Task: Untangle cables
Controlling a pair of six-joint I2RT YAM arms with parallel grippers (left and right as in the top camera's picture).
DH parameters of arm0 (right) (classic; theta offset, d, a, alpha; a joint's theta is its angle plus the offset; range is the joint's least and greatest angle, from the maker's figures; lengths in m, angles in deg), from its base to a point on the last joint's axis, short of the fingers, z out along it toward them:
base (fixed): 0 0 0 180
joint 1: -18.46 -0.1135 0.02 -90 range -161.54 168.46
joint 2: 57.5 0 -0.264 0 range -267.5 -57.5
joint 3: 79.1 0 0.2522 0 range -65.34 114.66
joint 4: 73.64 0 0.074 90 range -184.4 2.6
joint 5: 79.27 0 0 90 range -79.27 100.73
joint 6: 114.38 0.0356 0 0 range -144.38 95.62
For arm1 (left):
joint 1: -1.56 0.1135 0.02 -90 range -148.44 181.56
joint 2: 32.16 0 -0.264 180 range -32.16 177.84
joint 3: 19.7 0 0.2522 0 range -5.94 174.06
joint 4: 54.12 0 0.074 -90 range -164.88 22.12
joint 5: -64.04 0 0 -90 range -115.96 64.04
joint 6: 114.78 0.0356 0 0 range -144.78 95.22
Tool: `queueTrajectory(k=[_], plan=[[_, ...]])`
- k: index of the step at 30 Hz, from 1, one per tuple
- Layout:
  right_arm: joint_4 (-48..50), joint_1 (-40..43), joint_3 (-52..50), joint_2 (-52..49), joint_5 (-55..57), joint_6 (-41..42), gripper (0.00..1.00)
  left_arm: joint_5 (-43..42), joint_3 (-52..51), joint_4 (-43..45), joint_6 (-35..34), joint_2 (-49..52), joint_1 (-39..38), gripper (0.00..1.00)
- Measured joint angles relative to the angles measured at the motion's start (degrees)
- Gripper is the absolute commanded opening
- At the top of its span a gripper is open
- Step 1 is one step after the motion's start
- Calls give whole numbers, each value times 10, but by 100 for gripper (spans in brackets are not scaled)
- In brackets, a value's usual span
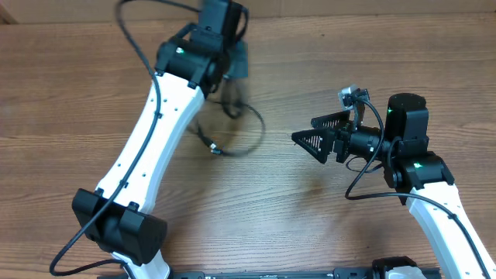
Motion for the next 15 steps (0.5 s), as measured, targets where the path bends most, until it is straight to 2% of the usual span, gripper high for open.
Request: queueTrajectory(k=[2, 6, 15], plan=[[0, 0, 0, 0, 0, 0, 100, -94, 1, -1, 77, 0, -14, 4], [-4, 0, 0, 0, 15, 4, 100, -207, 1, -9, 143, -4, -25, 4], [-9, 0, 0, 0, 56, 34, 100, -335, 7, -26, 180, -108, -24, 4]])
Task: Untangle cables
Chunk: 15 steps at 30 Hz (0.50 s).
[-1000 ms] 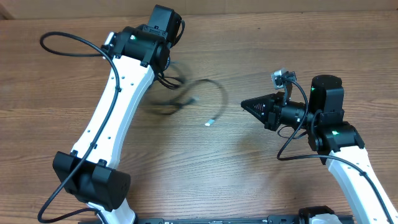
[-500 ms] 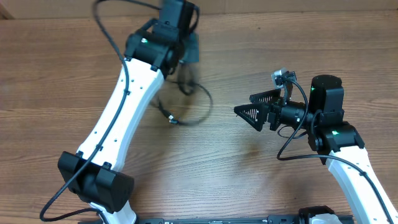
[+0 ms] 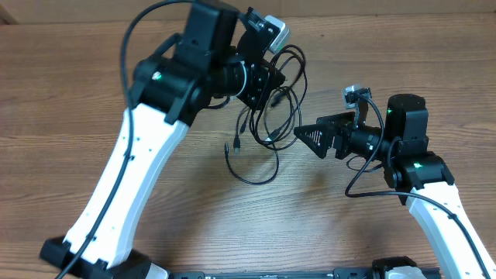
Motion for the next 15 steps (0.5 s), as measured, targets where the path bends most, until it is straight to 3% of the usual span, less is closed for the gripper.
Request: queueTrajectory(k=[11, 15], plan=[[-19, 0, 0, 0, 28, 13, 100, -205, 4, -10, 8, -12, -5, 4], [-46, 0, 0, 0, 69, 13, 100, -241, 4, 2, 8, -12, -2, 4]])
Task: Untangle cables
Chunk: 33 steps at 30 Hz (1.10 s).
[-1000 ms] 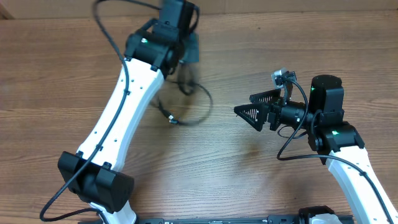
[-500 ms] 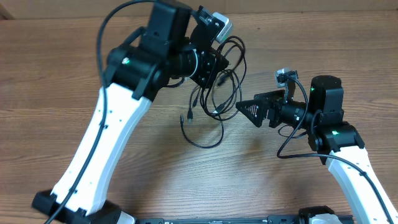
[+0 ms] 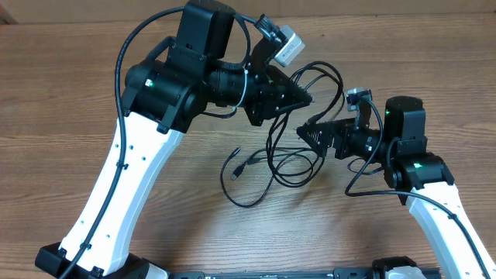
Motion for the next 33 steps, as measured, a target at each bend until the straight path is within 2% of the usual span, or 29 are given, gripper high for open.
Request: queueTrajectory(k=[5, 8, 10, 13, 17, 23, 29, 33], plan=[[-18, 0, 0, 0, 42, 0, 100, 2, 0, 0, -21, 0, 42, 4], [-18, 0, 0, 0, 49, 0, 100, 45, 0, -1, -49, 0, 60, 4], [-18, 0, 0, 0, 51, 0, 100, 107, 0, -13, -75, 0, 70, 4], [-19, 0, 0, 0, 56, 0, 100, 242, 0, -45, -117, 0, 86, 4], [-19, 0, 0, 0, 57, 0, 100, 501, 0, -122, -214, 0, 131, 4], [-18, 0, 0, 0, 58, 0, 100, 802, 0, -225, -395, 0, 189, 4], [-17, 0, 0, 0, 58, 0, 100, 967, 0, -252, -483, -1, 213, 4], [-16, 0, 0, 0, 58, 0, 100, 1017, 0, -241, -518, -3, 213, 4]])
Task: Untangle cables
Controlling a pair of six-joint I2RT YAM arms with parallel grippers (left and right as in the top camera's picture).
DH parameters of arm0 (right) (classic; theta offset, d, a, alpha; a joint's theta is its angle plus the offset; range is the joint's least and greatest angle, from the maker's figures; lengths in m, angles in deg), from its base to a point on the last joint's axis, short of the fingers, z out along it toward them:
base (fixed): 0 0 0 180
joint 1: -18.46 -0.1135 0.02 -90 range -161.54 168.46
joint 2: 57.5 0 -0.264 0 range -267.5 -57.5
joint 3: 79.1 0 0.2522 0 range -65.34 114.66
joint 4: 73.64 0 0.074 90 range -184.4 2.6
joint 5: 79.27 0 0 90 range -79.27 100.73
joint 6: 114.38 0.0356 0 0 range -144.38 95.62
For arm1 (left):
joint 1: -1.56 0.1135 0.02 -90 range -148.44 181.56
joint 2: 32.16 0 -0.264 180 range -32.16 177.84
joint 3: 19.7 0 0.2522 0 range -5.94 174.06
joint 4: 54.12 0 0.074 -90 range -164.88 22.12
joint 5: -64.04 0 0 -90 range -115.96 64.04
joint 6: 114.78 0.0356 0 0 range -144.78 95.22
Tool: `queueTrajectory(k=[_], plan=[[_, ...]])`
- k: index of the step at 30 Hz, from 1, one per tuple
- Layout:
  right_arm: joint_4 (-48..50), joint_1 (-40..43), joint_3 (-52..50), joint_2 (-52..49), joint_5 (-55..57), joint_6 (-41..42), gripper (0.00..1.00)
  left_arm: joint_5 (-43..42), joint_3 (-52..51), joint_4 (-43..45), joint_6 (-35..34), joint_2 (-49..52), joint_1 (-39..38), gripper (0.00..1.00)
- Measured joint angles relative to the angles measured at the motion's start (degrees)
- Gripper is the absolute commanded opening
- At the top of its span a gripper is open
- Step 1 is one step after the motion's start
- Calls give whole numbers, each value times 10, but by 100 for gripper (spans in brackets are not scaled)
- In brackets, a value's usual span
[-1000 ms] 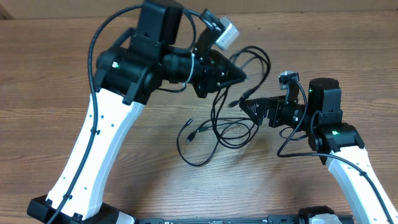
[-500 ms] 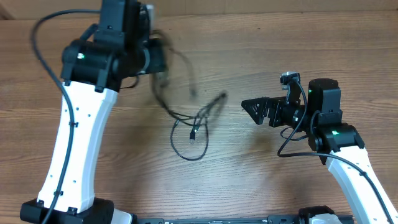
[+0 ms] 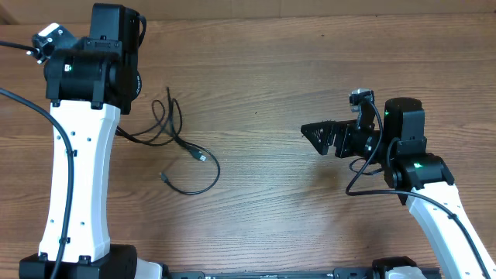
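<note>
A thin black cable (image 3: 182, 159) lies in loose loops on the wooden table (image 3: 256, 225), left of centre. Two plug ends (image 3: 200, 156) show near its lower loop. One strand runs left and disappears under my left arm's wrist (image 3: 93, 66). That wrist sits at the far left, and it hides the left fingers, so their hold cannot be seen. My right gripper (image 3: 310, 133) hovers at the right, pointing left. It is open with nothing in it, well apart from the cable.
The left arm's white link (image 3: 74, 178) runs down the left side of the table. The right arm's link (image 3: 446, 225) occupies the lower right corner. The table's far edge (image 3: 310, 14) runs along the top.
My left arm went from mid-table to the far left. The cable, which hung lifted beside the right gripper, now lies spread on the table at the left. The right gripper barely moved.
At first my left gripper was low on the tangled cable at the upper middle. It then held the bundle lifted, and after that carried it close to the open right gripper. Now the left arm is far left and the cable lies looser on the table.
</note>
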Motion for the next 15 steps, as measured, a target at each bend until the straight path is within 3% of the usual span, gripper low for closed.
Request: queueTrajectory(k=[4, 9, 11, 15], plan=[[2, 0, 0, 0, 0, 0, 100, -21, 0, 74, 2, 0, 0, 4], [2, 0, 0, 0, 0, 0, 100, -223, 1, 196, 79, 4, -3, 5], [2, 0, 0, 0, 0, 0, 100, -283, 2, 206, 99, 15, -13, 23], [2, 0, 0, 0, 0, 0, 100, -403, 2, 207, 162, 71, -51, 21]])
